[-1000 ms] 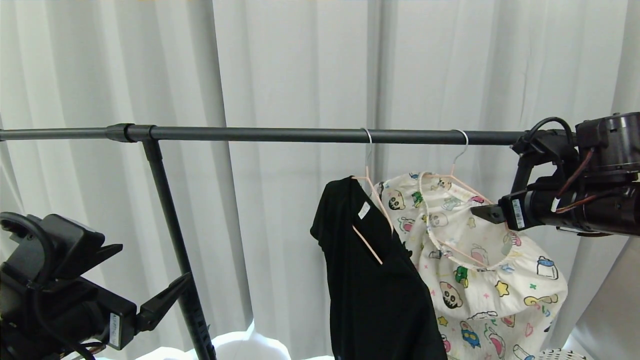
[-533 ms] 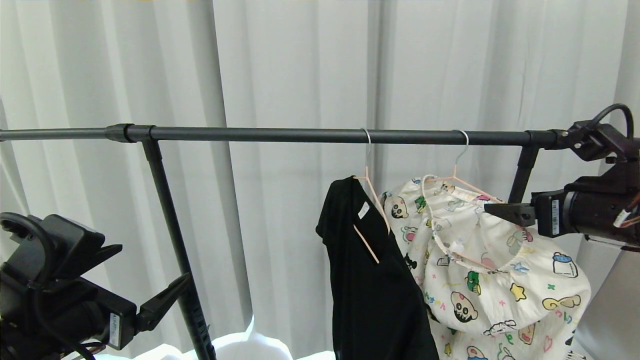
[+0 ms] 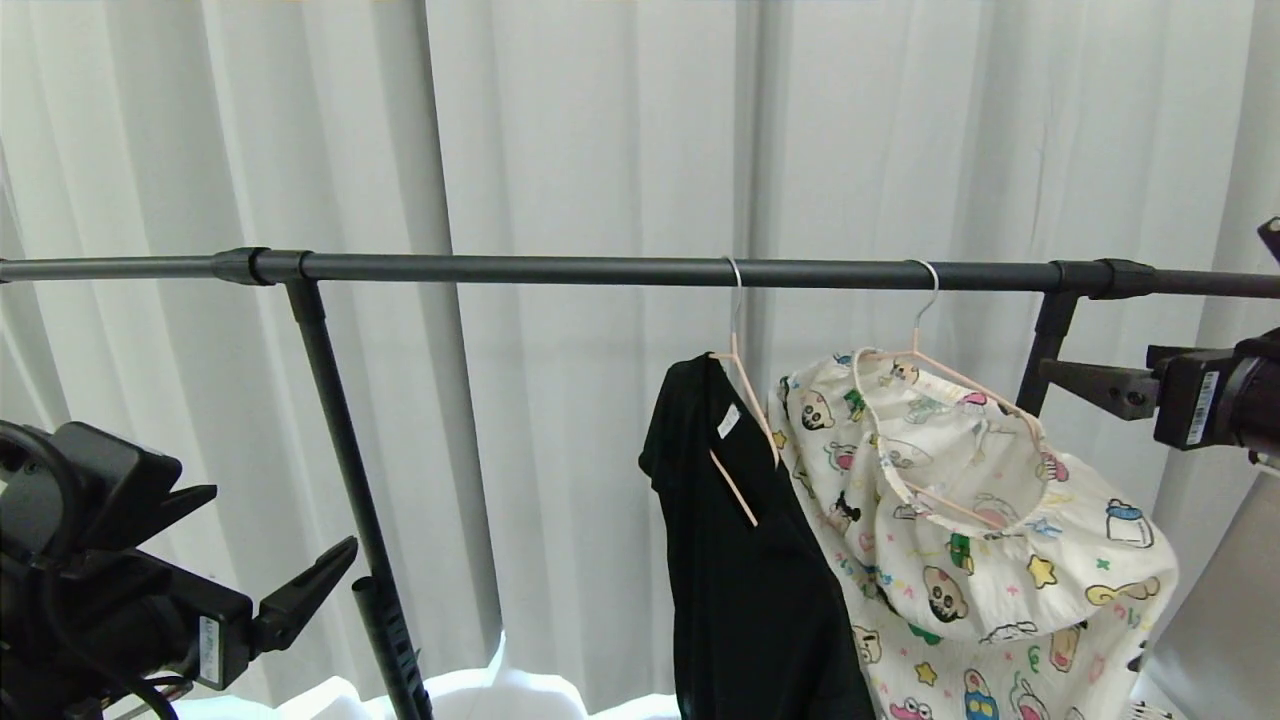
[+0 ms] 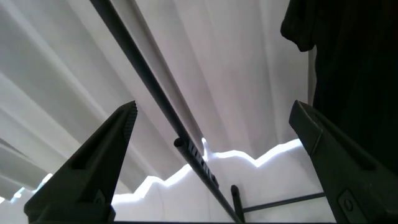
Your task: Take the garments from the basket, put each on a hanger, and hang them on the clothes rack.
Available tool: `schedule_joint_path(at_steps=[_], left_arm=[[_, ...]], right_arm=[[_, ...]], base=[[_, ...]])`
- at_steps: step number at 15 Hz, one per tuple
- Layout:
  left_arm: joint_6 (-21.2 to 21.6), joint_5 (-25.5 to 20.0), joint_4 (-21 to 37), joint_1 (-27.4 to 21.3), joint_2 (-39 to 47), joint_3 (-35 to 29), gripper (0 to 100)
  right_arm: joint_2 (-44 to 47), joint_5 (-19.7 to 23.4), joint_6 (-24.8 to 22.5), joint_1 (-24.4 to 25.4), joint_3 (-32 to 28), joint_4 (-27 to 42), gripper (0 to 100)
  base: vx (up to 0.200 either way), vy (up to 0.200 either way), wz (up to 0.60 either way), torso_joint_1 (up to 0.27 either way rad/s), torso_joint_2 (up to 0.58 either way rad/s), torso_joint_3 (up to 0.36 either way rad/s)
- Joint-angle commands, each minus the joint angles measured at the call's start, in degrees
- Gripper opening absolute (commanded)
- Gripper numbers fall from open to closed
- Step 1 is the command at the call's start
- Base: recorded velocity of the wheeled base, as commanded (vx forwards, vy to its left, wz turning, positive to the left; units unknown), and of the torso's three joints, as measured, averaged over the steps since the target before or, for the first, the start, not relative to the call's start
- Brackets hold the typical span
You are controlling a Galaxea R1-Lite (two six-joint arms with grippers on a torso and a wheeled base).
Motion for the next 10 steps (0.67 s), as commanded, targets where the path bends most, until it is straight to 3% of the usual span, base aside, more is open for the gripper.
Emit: schedule_joint_path(at_steps=[1,3,5,7,10], left_arm=[[0.0,0.0,0.0,0.3,-0.2,0.1,100],[0.0,0.0,0.0,0.4,-0.3,0.0,100],[0.0,0.0,0.0,0.4,-0.7,0.2,100],[0.0,0.0,0.0,0.4,-0.7,0.2,100],[0.0,0.0,0.0,0.5,0.0,0.2,100]], right_arm=[[0.2,1.6,-0.1,0.0,0.7,-2.5,100],[0.7,1.5,-0.4,-0.1,0.7,-2.8,100],[0.6,0.5,-2.0,-3.6,1.5,-0.1,100],[0.5,-4.3,-5.2,-9.0,1.5,5.1,100],[0.1,-10.3,-10.5,-12.5,4.6,3.9,100]], base=[[0.0,0.0,0.0,0.0,0.0,0.0],[0.0,0.0,0.0,0.0,0.0,0.0],[0.0,0.0,0.0,0.0,0.0,0.0],[0.0,0.0,0.0,0.0,0.0,0.0],[0.0,0.0,0.0,0.0,0.0,0.0]])
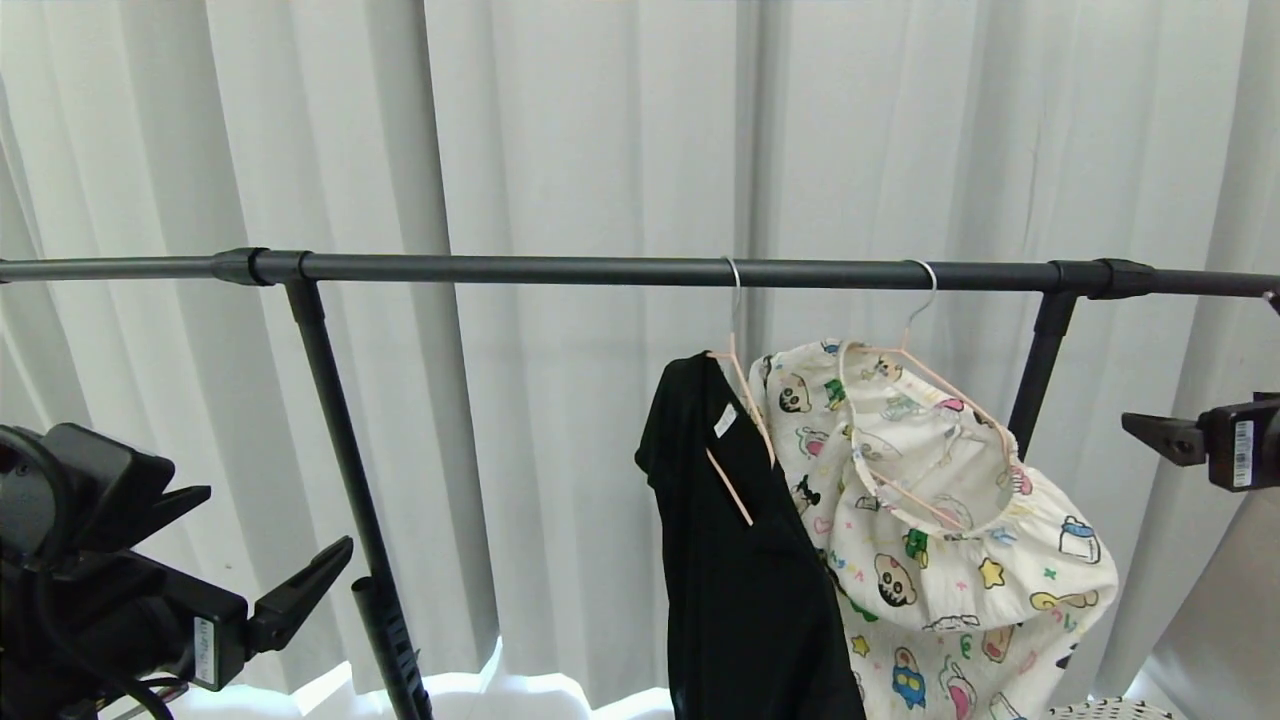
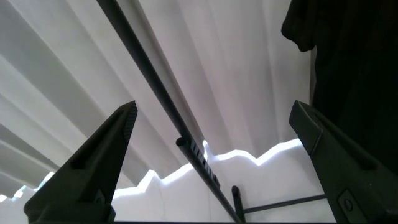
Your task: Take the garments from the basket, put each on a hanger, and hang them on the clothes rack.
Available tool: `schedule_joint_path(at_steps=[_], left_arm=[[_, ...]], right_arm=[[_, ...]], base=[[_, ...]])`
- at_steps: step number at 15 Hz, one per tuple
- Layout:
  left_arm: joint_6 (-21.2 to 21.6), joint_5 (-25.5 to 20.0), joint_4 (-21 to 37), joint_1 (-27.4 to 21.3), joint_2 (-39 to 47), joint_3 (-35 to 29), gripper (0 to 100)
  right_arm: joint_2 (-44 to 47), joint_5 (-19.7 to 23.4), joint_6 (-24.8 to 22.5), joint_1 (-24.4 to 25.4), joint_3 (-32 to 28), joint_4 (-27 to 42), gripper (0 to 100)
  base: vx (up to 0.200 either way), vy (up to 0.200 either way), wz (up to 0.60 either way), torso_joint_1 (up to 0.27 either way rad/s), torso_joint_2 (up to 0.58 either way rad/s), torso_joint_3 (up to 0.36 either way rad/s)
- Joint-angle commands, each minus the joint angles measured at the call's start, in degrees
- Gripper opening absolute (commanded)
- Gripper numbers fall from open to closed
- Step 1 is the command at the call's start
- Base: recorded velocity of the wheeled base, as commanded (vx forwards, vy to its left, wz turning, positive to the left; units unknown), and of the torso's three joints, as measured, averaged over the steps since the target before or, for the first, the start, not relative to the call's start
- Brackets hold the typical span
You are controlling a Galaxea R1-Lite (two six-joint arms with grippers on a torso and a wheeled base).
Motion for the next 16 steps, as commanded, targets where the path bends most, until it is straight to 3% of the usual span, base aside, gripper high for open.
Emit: schedule_joint_path(at_steps=[1,4,13,16], left_arm=[[0.0,0.0,0.0,0.1,0.6,0.0,100],[0.4,0.0,0.0,2.2,0.6,0.0,100],[0.4,0.0,0.0,5.1,0.1,0.1,100],[0.4,0.0,0.0,5.6,-2.8,3.4,100]], right_arm=[[-0.8,-0.4,-2.0,-2.3,3.0,-2.1,100],[-0.7,-0.6,-3.6,-3.6,4.7,-4.8,100],[-1.9,-0.8,-4.1,-6.4,6.9,-4.8,100],[-4.5,-0.8,-4.1,-6.5,9.8,-4.8,100]], base=[[0.0,0.0,0.0,0.0,0.0,0.0],[0.0,0.0,0.0,0.0,0.0,0.0],[-0.2,0.0,0.0,0.002,0.0,0.002],[-0.2,0.0,0.0,0.004,0.0,0.002]])
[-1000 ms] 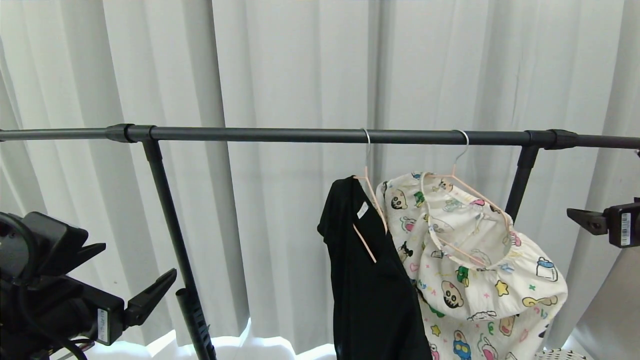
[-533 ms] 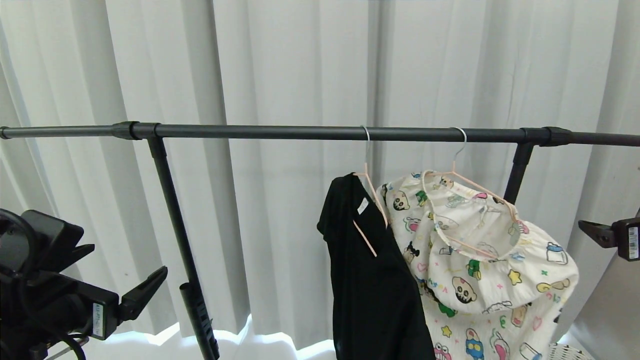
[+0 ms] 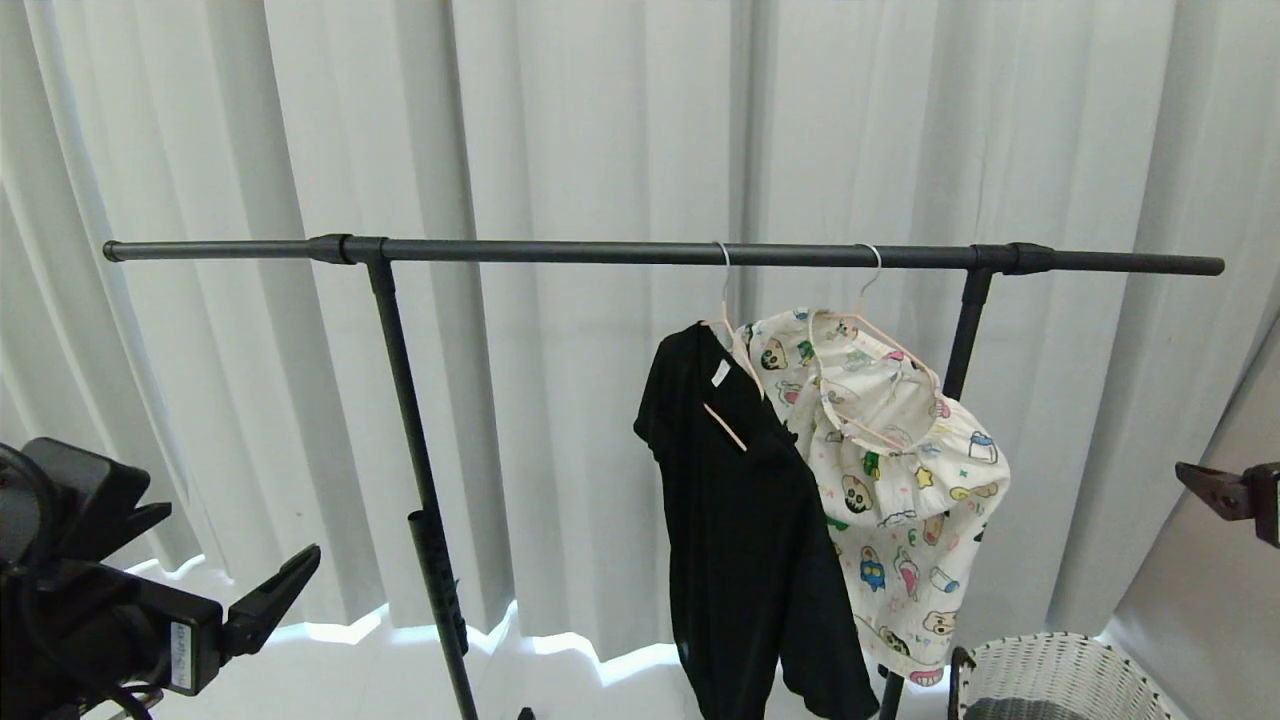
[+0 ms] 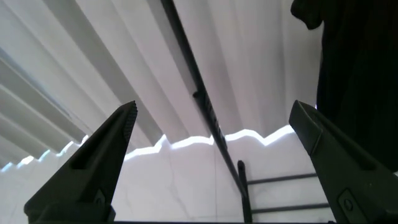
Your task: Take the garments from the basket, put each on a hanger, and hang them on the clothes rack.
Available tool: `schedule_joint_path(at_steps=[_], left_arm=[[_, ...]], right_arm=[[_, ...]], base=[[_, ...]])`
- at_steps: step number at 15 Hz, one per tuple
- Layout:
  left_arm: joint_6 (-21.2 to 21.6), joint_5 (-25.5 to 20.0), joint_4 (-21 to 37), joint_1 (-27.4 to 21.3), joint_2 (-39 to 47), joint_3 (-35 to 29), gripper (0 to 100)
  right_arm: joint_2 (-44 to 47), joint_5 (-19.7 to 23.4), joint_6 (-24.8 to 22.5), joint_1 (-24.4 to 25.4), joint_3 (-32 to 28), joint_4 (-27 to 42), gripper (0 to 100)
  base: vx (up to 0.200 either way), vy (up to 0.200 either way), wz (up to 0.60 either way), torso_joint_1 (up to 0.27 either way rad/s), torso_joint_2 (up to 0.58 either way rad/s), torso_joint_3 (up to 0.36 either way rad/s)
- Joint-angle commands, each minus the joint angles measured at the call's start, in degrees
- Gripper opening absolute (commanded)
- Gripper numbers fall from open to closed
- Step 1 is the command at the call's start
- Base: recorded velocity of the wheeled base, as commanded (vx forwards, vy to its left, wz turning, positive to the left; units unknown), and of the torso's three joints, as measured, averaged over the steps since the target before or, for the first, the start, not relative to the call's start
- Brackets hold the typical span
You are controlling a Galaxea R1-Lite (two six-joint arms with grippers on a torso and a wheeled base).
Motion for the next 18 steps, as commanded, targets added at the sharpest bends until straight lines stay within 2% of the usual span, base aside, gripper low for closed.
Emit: schedule_joint_path(at_steps=[1,7,10,12,14,16,17,18], left_arm=[[0.0,0.0,-0.1,0.4,-3.1,2.6,100],[0.2,0.5,0.0,1.5,-11.0,9.9,100],[0.5,0.5,0.2,1.6,-19.0,16.1,100],[0.8,1.2,4.4,1.6,-24.5,16.1,100],[0.9,3.0,15.0,1.6,-35.8,16.1,100],[1.9,8.1,24.1,1.7,-46.6,15.3,100],[1.7,11.8,24.5,2.4,-48.4,15.1,100],[1.5,12.2,24.5,3.8,-50.0,15.1,100]], right_arm=[[-2.3,0.0,0.0,0.0,2.0,-0.1,100],[-8.7,-0.1,0.0,-0.1,9.5,-0.1,100],[-15.2,0.0,-1.2,-0.9,15.3,-0.1,100],[-18.5,0.0,-2.5,-2.6,18.1,-0.1,100],[-25.0,0.0,-2.7,-3.9,23.0,-0.1,100],[-32.4,0.0,-2.9,-4.0,26.9,0.2,100],[-36.2,0.1,-3.0,-4.0,28.2,0.3,100],[-39.0,0.2,-3.0,-4.0,29.3,0.4,100]], base=[[-0.2,0.0,0.0,0.002,0.0,0.007],[-0.2,0.0,0.0,0.003,0.0,0.0],[-0.133,0.0,0.0,0.0,0.0,0.003],[0.0,0.0,0.0,0.0,0.0,0.0],[0.0,0.0,0.0,0.0,0.0,0.0],[0.0,0.0,0.0,0.0,0.0,0.0],[0.0,0.0,0.0,0.0,0.0,0.0],[0.0,0.0,0.0,0.0,0.0,0.0]])
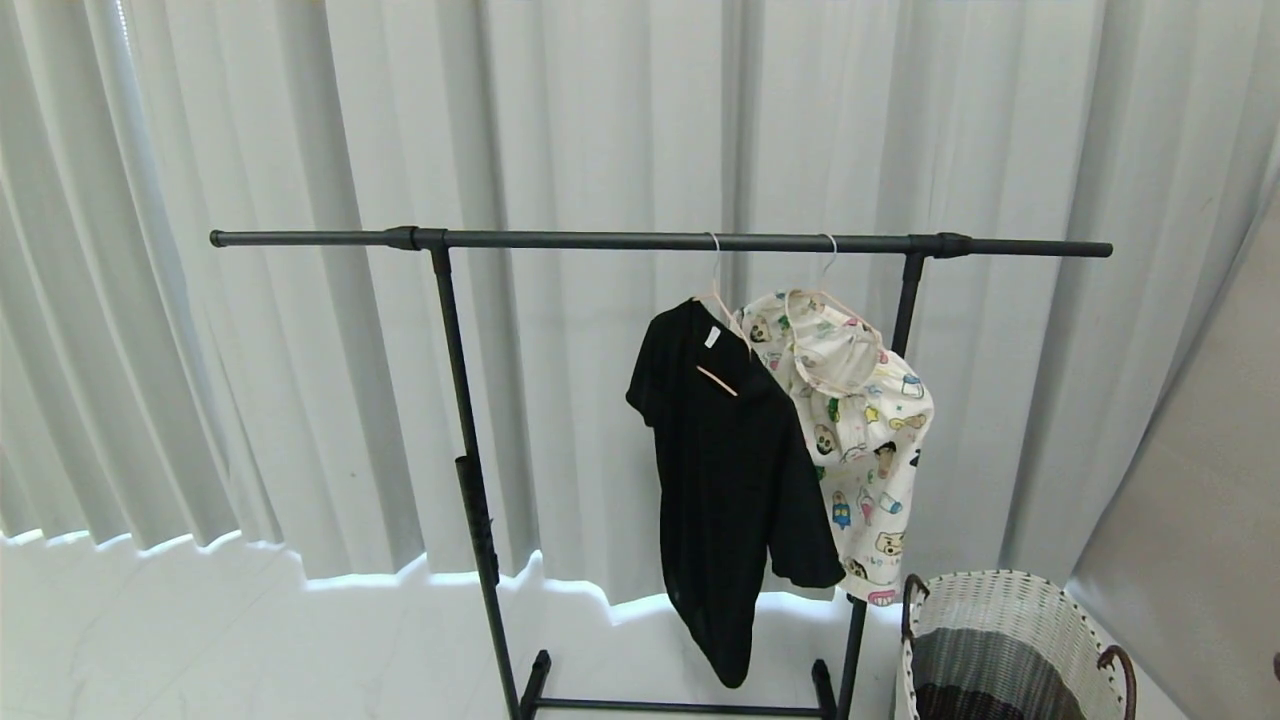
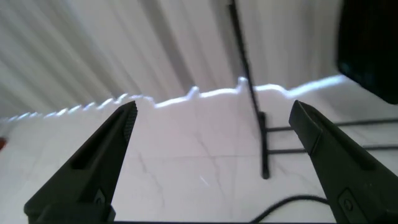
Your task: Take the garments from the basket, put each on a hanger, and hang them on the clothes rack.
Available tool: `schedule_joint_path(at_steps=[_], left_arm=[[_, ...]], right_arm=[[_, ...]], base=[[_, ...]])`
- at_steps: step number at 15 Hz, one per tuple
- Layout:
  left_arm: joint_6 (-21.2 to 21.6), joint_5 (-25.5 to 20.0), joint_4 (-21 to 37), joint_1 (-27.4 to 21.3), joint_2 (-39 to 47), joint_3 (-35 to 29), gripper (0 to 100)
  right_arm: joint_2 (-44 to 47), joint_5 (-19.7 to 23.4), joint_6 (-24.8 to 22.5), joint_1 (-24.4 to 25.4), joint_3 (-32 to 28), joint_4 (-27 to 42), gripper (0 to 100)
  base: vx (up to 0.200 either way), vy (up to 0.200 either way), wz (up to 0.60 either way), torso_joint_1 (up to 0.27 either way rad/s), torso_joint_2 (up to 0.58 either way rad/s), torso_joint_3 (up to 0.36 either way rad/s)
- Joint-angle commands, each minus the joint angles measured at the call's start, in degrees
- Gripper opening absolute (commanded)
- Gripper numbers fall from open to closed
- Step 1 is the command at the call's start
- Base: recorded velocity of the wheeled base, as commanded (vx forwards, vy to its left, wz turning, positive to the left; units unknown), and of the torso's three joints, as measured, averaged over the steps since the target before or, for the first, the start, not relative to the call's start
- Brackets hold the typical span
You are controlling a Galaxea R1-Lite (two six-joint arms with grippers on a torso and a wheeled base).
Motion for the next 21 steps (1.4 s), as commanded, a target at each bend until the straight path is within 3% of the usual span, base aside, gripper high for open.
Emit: schedule_joint_path(at_steps=[1,4,5,6,8,12,14,15,17,21], left_arm=[[0.3,2.2,1.9,3.2,-11.3,-0.4,100],[-0.4,2.5,1.8,6.1,-17.5,-0.4,100],[-1.2,2.7,1.8,6.1,-17.4,-0.3,100],[-1.7,3.7,1.7,6.1,-17.5,-0.3,100],[-1.7,3.7,1.7,6.1,-17.5,-0.2,100],[-9.9,6.1,1.6,6.1,-17.5,0.3,100],[-10.1,6.4,1.6,6.1,-17.5,0.4,100],[-10.6,5.4,1.6,6.1,-17.5,0.4,100],[-17.2,-0.8,1.5,6.1,-17.5,0.5,100],[-20.4,-5.5,1.5,6.1,-17.4,0.5,100]], right_arm=[[-11.5,0.2,-0.2,-0.2,4.4,0.2,100],[-23.1,0.4,-0.3,-0.1,7.3,1.8,100],[-31.1,0.1,-1.0,-0.1,7.3,7.2,100],[-32.1,-1.4,-0.7,-0.1,7.3,9.9,100],[-32.1,-7.1,-1.2,-0.1,7.3,8.6,100],[-32.1,-7.4,3.5,-0.1,7.3,9.0,100],[-32.1,-7.0,3.7,-0.1,7.3,9.0,100],[-32.1,-5.8,2.7,-0.1,7.3,9.0,100],[-32.1,1.4,2.4,-0.1,7.3,9.0,100],[-32.1,15.4,9.9,-0.1,7.3,11.2,100]], base=[[0.0,0.0,0.0,0.0,0.0,0.0],[0.0,0.0,0.0,0.0,0.0,0.0],[0.0,0.0,0.0,0.0,0.0,0.0],[0.0,0.0,0.0,0.0,0.0,0.0],[0.0,0.0,0.0,0.0,0.0,0.0],[0.0,0.0,0.0,0.0,0.0,0.0],[0.0,0.0,0.0,0.0,0.0,0.0],[0.0,0.0,0.0,0.0,0.0,0.0],[0.0,0.0,0.0,0.0,0.0,0.0],[0.0,0.0,0.0,0.0,0.0,0.0]])
